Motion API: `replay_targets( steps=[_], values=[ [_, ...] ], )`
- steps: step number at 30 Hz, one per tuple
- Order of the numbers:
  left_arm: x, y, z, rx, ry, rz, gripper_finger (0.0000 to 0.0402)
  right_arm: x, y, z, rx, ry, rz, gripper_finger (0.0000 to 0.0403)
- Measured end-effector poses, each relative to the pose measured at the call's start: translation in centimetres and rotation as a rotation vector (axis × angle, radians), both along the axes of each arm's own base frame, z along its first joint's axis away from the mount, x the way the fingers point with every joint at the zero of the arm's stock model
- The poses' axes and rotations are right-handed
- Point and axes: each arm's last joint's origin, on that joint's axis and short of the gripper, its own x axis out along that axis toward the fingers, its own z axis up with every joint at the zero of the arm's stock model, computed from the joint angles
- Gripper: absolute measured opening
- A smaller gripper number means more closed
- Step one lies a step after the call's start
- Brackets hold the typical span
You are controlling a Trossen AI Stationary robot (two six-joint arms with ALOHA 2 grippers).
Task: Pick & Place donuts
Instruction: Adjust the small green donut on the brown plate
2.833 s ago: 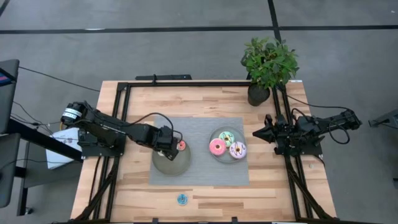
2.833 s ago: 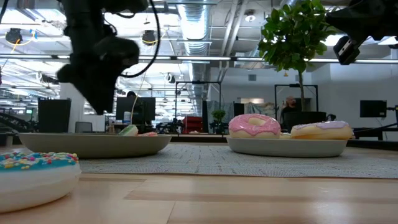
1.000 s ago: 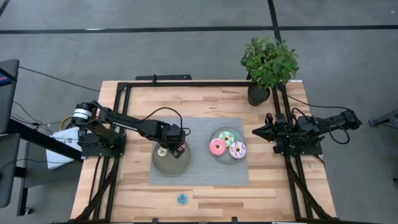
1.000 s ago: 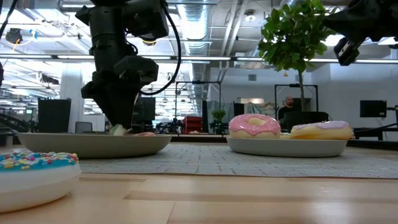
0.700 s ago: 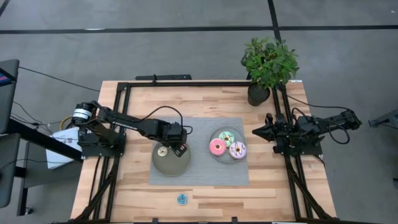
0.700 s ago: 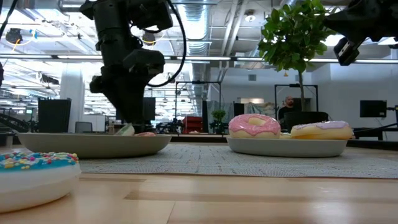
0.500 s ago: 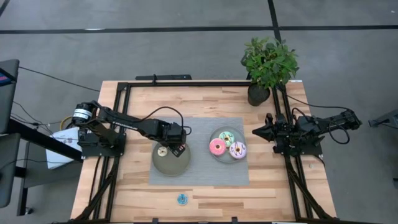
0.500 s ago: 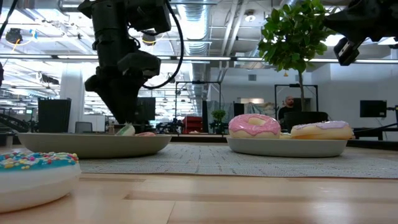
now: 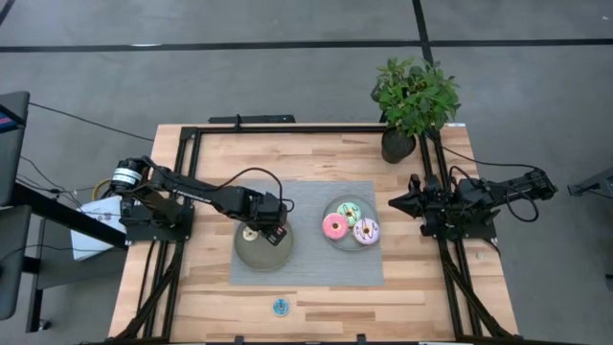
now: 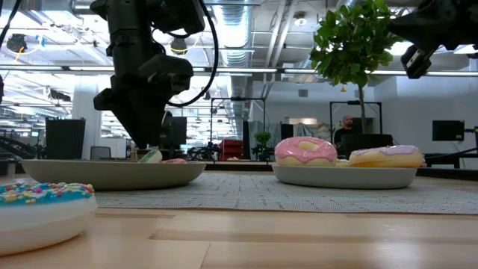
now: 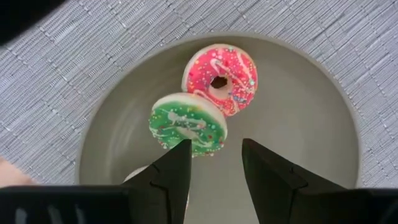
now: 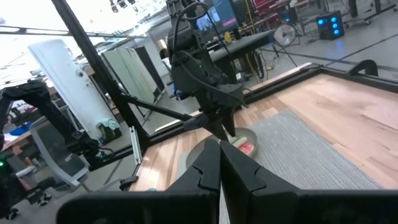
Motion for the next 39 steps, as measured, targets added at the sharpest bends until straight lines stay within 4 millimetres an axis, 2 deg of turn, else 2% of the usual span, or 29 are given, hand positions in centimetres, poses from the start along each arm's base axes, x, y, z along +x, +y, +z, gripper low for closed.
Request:
replay_targets(
  steps=[7, 15, 28, 39],
  values=[
    [0.1, -0.1, 0.0, 0.02, -0.008, 0.003, 0.0135, 0.0, -0.1, 0.0, -0.002, 0.0, -0.051, 0.0],
    [0.7, -0.2, -1.5, -0.001, 0.021, -0.016, 0.0135, 0.0, -0.2, 0.0, -0.001, 0.0, -0.051, 0.0],
    [0.9, -0.2, -1.4, 0.007, 0.002, 0.001, 0.0134, 0.0, -0.1, 0.0, -0.001, 0.0, -0.051, 0.0],
    [0.9, -0.2, -1.4, 0.009, 0.0, -0.008, 0.008, 0.0, -0.2, 0.0, -0.001, 0.0, -0.051, 0.0]
  ],
)
